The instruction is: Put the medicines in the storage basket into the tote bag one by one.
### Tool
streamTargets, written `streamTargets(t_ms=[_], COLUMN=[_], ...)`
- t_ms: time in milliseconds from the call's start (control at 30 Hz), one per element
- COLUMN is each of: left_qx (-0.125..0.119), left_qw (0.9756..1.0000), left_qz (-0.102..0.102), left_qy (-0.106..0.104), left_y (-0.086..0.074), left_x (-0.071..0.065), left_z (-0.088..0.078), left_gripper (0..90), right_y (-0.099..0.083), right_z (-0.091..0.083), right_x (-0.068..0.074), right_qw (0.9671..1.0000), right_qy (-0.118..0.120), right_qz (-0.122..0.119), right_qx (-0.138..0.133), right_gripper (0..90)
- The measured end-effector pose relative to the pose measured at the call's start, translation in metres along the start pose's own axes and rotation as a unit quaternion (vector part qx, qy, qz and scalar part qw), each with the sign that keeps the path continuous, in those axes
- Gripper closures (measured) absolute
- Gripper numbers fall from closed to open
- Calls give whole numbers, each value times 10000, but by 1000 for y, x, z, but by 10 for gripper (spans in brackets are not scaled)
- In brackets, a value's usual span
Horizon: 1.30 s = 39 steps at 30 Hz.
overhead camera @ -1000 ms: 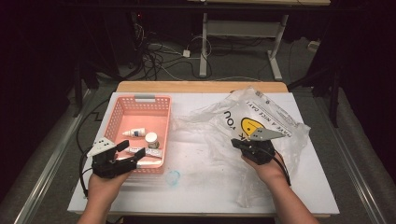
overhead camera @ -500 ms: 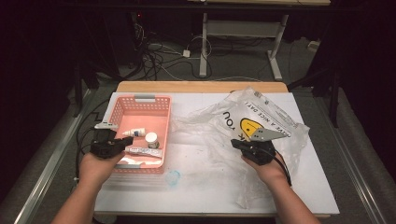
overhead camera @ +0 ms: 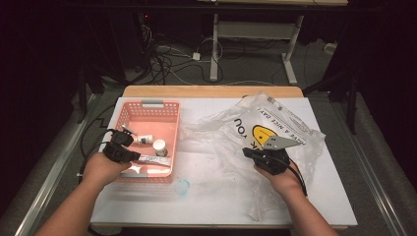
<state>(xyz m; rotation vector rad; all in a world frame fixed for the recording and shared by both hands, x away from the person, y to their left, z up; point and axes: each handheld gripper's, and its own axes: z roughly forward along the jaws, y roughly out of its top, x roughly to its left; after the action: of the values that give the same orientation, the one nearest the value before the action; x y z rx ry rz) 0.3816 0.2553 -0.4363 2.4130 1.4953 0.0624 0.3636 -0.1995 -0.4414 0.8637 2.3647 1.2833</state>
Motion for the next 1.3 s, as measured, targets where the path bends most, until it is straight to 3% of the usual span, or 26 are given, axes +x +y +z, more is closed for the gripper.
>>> streamTargets(t_ms=[133,233,333,433,500,633,667,833,1067,1233,1300], left_qx=[404,829,998,1284,1302,1214,1118,942,786,503,343], left_qw=[9989,9961,9944,9902,9896,9906,9920,9940,9955,9977,9990], left_qz=[179,284,311,421,439,364,268,93,63,-23,-56], left_qy=[134,123,119,349,414,520,518,544,527,462,278], left_y=[6,12,14,19,23,32,38,47,53,59,62], left_x=[-2,-3,-3,-7,-8,-4,-1,4,5,7,9], left_z=[4,12,14,19,21,22,23,29,35,35,34], left_gripper=[878,878,878,878,878,878,878,878,878,877,877], right_y=[0,0,0,-1,-1,-1,-1,-2,-3,-3,-3], right_z=[0,-1,-2,-1,1,0,0,0,1,1,1], right_x=[0,-1,-1,-1,1,1,0,2,2,2,2], right_qw=[10000,10000,10000,10000,10000,10000,10000,10000,10000,10000,10000], right_qy=[32,26,28,36,35,38,40,29,30,29,25], right_qz=[0,39,53,60,25,19,15,18,-2,-2,-8], right_qx=[4,1,-12,11,62,35,45,48,74,81,81], right_gripper=[900,900,900,900,900,900,900,900,900,900,900])
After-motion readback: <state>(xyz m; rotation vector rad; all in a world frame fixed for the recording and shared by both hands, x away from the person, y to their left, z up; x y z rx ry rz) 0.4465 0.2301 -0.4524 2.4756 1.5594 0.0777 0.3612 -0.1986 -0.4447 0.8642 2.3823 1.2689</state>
